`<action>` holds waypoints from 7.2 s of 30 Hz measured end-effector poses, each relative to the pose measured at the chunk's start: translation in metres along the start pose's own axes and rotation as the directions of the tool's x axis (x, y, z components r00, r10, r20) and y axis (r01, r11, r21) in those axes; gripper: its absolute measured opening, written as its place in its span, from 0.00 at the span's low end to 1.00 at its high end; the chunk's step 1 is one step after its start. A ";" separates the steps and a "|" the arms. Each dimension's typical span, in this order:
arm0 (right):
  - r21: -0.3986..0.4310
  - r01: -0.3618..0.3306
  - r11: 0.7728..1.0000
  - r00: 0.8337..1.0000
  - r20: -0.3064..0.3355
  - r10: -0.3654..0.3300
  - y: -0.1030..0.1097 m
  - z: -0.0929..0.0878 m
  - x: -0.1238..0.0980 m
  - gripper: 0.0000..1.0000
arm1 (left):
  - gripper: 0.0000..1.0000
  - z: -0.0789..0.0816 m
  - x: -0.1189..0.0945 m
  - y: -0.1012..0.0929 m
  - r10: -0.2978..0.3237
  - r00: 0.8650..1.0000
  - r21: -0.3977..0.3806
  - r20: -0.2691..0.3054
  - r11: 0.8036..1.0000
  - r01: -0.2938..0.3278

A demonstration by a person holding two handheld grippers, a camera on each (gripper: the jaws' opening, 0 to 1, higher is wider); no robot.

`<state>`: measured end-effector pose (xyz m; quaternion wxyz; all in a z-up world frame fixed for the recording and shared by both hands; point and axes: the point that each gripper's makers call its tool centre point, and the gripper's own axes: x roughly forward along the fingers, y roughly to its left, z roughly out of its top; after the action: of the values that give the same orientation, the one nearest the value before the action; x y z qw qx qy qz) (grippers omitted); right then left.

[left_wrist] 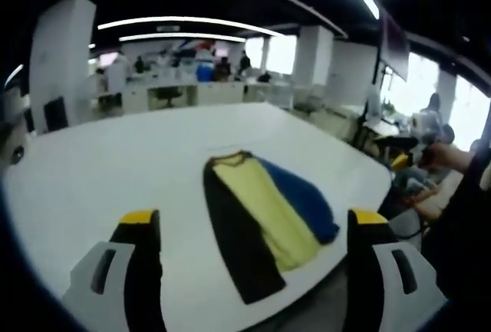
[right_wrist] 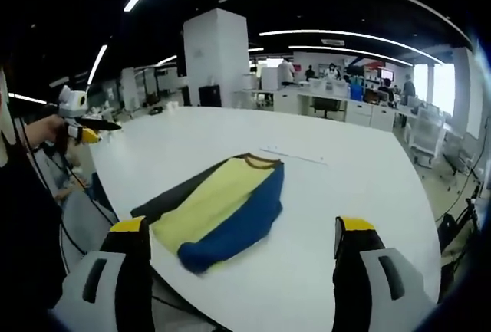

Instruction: Fold the garment on the visible template until the final outline fits inside the template.

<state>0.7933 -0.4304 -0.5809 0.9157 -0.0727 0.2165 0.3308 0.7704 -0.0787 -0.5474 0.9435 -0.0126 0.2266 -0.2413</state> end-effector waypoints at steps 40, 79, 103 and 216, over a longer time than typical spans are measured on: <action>-0.254 -0.408 0.877 0.904 -0.248 0.348 0.129 -0.076 0.098 0.32 | 0.91 -0.044 -0.023 0.016 0.110 0.992 -0.115 -0.059 0.987 -0.116; -0.258 -0.486 0.835 0.835 -0.419 0.357 0.140 -0.133 0.149 0.19 | 0.89 -0.063 -0.019 0.035 0.103 0.988 -0.132 -0.113 0.984 -0.117; -0.351 -0.494 0.795 0.825 -0.478 0.302 0.140 -0.149 0.149 0.16 | 0.88 -0.065 -0.008 0.038 0.093 0.988 -0.145 -0.126 0.983 -0.111; 0.656 0.383 0.651 0.850 0.026 -0.527 -0.281 -0.029 0.047 0.03 | 0.83 -0.061 -0.021 0.023 0.130 0.982 -0.152 -0.137 0.977 -0.150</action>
<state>0.9941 -0.6282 -0.6308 0.9570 0.2205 0.1885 0.0032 0.7377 -0.0438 -0.5957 0.9378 -0.0577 0.3052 -0.1552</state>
